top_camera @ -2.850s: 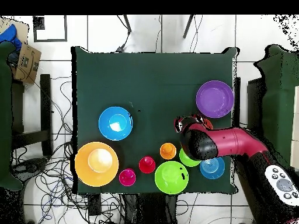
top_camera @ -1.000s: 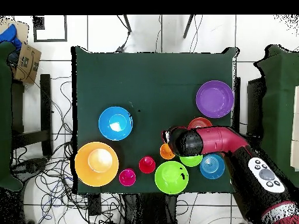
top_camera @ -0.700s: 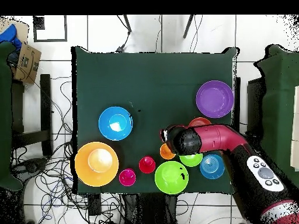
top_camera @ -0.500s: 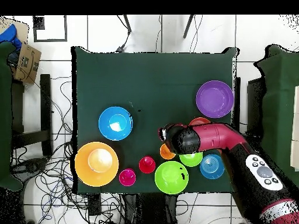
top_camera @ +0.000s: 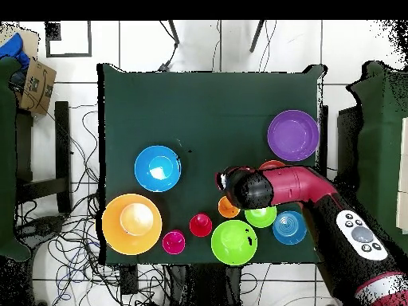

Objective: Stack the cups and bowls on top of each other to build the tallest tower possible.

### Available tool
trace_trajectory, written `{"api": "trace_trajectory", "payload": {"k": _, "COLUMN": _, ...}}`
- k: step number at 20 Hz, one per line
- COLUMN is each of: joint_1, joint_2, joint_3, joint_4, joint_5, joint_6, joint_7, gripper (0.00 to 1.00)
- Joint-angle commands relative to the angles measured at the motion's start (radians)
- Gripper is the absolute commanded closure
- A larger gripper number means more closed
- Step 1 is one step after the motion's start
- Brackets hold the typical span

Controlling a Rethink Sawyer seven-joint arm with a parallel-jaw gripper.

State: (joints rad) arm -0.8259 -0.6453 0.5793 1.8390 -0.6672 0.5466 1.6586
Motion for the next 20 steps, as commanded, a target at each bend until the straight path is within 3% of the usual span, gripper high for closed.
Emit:
{"api": "trace_trajectory", "payload": {"k": 1, "joint_1": 0.008, "joint_2": -0.003, "joint_3": 0.021, "joint_4": -0.062, "joint_5": -0.036, "joint_6": 0.116, "joint_7": -0.165, "gripper": 0.0}}
{"api": "trace_trajectory", "payload": {"k": 10, "joint_1": -0.037, "joint_2": -0.069, "joint_3": 0.053, "joint_4": -0.071, "joint_5": 0.0, "joint_6": 0.167, "joint_7": -0.2, "gripper": 0.0}}
{"api": "trace_trajectory", "payload": {"k": 16, "joint_1": -0.055, "joint_2": -0.029, "joint_3": 0.06, "joint_4": -0.145, "joint_5": 0.001, "joint_6": 0.222, "joint_7": -0.223, "gripper": 0.0}}
{"api": "trace_trajectory", "payload": {"k": 18, "joint_1": -0.088, "joint_2": -0.013, "joint_3": 0.078, "joint_4": -0.114, "joint_5": 0.026, "joint_6": 0.234, "joint_7": -0.236, "gripper": 0.0}}
{"api": "trace_trajectory", "payload": {"k": 20, "joint_1": -0.118, "joint_2": 0.009, "joint_3": 0.087, "joint_4": -0.088, "joint_5": 0.004, "joint_6": 0.196, "joint_7": -0.247, "gripper": 0.0}}
